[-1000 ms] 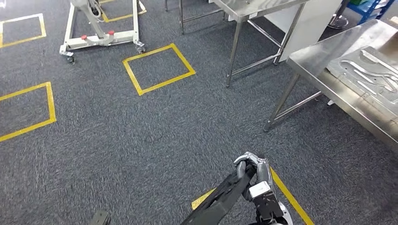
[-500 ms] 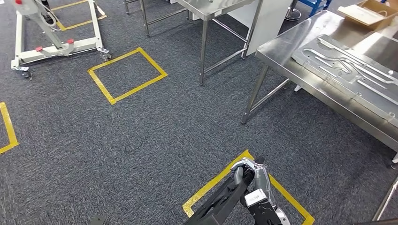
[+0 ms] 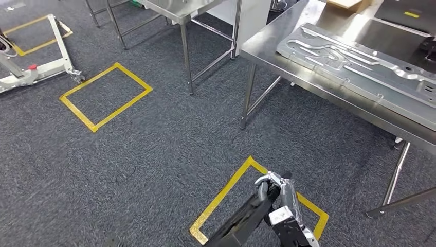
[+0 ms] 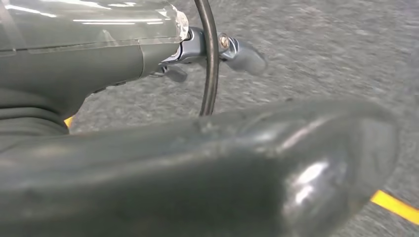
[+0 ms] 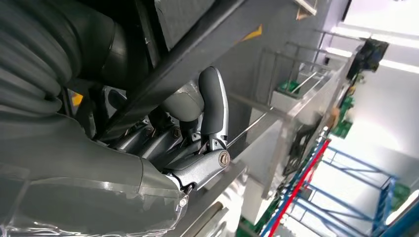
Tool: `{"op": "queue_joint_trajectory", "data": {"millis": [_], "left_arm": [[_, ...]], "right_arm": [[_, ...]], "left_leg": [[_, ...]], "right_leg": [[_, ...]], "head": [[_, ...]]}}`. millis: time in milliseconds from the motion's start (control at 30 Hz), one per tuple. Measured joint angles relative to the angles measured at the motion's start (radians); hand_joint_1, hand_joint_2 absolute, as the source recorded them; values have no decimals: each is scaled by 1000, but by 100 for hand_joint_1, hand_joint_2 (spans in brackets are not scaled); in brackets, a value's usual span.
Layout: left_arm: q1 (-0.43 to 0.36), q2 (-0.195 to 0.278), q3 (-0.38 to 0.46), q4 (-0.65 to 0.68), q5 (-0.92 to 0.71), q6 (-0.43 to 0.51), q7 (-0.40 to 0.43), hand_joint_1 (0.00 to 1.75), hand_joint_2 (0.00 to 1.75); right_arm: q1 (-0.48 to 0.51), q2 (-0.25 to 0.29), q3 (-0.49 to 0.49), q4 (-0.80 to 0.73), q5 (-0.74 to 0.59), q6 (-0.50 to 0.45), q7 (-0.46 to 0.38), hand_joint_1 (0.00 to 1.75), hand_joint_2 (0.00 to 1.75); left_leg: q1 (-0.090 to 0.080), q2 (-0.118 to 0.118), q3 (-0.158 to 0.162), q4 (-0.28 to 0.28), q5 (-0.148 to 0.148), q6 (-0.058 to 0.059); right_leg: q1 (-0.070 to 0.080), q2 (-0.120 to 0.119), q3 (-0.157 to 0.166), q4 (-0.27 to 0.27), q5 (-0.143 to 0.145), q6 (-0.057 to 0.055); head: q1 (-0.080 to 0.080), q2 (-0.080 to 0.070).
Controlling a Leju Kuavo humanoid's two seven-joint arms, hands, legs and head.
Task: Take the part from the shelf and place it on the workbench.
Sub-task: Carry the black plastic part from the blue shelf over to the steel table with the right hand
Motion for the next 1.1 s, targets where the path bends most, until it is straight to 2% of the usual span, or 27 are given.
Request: {"op": "queue_joint_trajectory", "data": {"millis": [33,67,100,133,167,200,267,300,333,400,433,467,500,567,600,633,667,700,733,800,833,867,933,967,1000,1067,1100], "left_arm": [[1,-1,0,0,-1,0,0,0,0],[4,-1,1,0,-1,0,-1,0,0],[8,-1,2,0,-1,0,-1,0,0],[10,-1,2,0,-1,0,-1,0,0],[11,-1,2,0,-1,0,-1,0,0],[10,-2,2,0,-1,0,-1,0,0],[9,-2,4,0,-1,0,-1,0,0],[9,-3,6,0,-1,0,0,0,0],[9,-4,8,0,-1,0,0,0,0],[8,-5,13,0,-1,0,3,0,0],[7,-7,14,0,-1,0,4,0,0],[5,-8,16,0,-1,0,5,0,0],[4,-10,17,0,-1,0,6,0,0],[7,-10,19,0,-2,0,8,0,0],[10,-10,21,0,-2,0,9,0,0],[13,-10,22,0,-2,0,10,0,0],[13,-10,22,0,-2,0,11,0,0],[13,-10,23,0,-2,0,11,0,0],[12,-11,23,0,-2,0,11,0,0],[11,-14,24,0,-4,0,11,0,0],[11,-15,24,0,-5,0,12,0,0],[11,-16,25,0,-5,0,12,0,0],[10,-17,25,0,-6,-2,12,0,0],[8,-17,26,0,-7,-4,12,0,0],[6,-18,26,0,-8,-6,11,0,0],[9,-17,27,0,-8,-8,10,0,0],[12,-15,29,0,-8,-9,10,0,0]], "right_arm": [[-1,0,0,0,2,0,1,175,175],[-1,0,1,-1,3,0,2,175,175],[0,0,1,-1,4,0,3,175,175],[2,-1,1,0,4,0,3,175,175],[3,-1,1,-1,5,-1,3,175,175],[4,-2,1,-1,5,-1,4,175,175],[5,-5,1,-6,6,-2,4,175,175],[6,-6,1,-10,6,-2,4,175,175],[7,-7,1,-14,6,-3,5,175,175],[9,-9,0,-20,7,-3,7,175,175],[10,-10,0,-22,8,-3,8,175,175],[11,-11,-1,-24,9,-3,9,175,175],[11,-12,-1,-26,10,-3,10,175,175],[10,-14,-1,-29,10,-4,11,175,175],[10,-14,-1,-29,10,-4,11,175,175],[10,-14,-1,-29,10,-4,11,175,175],[11,-14,-1,-29,10,-4,12,175,175],[12,-15,-1,-29,10,-4,12,175,175],[12,-15,-1,-29,10,-4,12,175,175],[11,-15,-1,-29,10,-4,12,175,175],[10,-15,-1,-30,11,-4,12,175,175],[9,-15,-1,-30,11,-4,12,175,175],[11,-16,-2,-31,12,-4,12,175,175],[12,-16,-2,-31,12,-5,12,175,175],[12,-16,-2,-31,12,-5,12,175,175],[10,-16,-2,-31,13,-5,12,175,175],[9,-16,-3,-31,13,-5,13,175,175]], "left_leg": [[0,-29,-27,59,-29,-2],[1,-42,-62,128,-59,-5],[1,-47,-93,185,-78,-7],[2,-47,-113,214,-78,-9],[3,-48,-114,205,-58,-11],[6,-52,-96,156,-20,-13],[13,-88,-41,24,44,-17],[15,-104,-23,-18,57,-14],[15,-114,-15,-36,57,-8],[12,-100,-16,-37,57,9],[12,-90,-16,-38,59,15],[13,-80,-16,-39,61,21],[14,-69,-16,-41,62,26],[10,-44,-17,-41,61,33],[7,-30,-18,-41,60,35],[5,-16,-18,-41,58,36],[3,-3,-17,-41,57,37],[1,9,-14,-41,55,37],[-1,21,-11,-41,52,37],[-5,42,-2,-44,47,34],[-5,52,1,-46,45,31],[-4,63,4,-49,45,26],[-4,80,12,-59,44,16],[-4,69,16,-57,39,12],[-4,46,12,-40,26,8],[-1,-16,-28,55,-24,1],[0,-33,-61,119,-51,-2]], "right_leg": [[0,12,1,-2,1,-3],[0,25,1,0,1,-4],[-1,40,0,2,0,-4],[-1,55,-1,5,-1,-3],[-3,70,-1,9,-3,-1],[-5,85,-1,14,-6,3],[-8,112,-7,33,-16,16],[-9,124,-12,43,-20,22],[-9,133,-18,49,-22,29],[-10,151,-27,50,-20,38],[-11,151,-30,52,-20,42],[-10,133,-37,65,-28,45],[-8,106,-51,95,-45,49],[-5,44,-108,209,-105,54],[-5,31,-141,272,-130,56],[-5,24,-164,316,-142,56],[-5,21,-168,322,-133,53],[-3,18,-152,292,-108,48],[0,9,-118,229,-73,40],[12,-33,-51,100,-30,20],[19,-48,-32,63,-22,11],[23,-54,-28,49,-24,5],[21,-31,-24,35,-16,-1],[17,-20,-16,22,-9,-3],[11,-9,-8,9,-3,-4],[5,14,3,-3,4,-7],[5,28,3,-1,3,-9]], "head": [[0,0],[0,0],[0,0],[0,0],[0,0],[0,0],[0,0],[0,0],[0,0],[0,0],[0,0],[0,0],[1,0],[1,0],[1,0],[1,0],[1,0],[1,0],[1,0],[1,0],[1,0],[1,0],[1,0],[1,0],[1,0],[1,0],[1,0]]}}
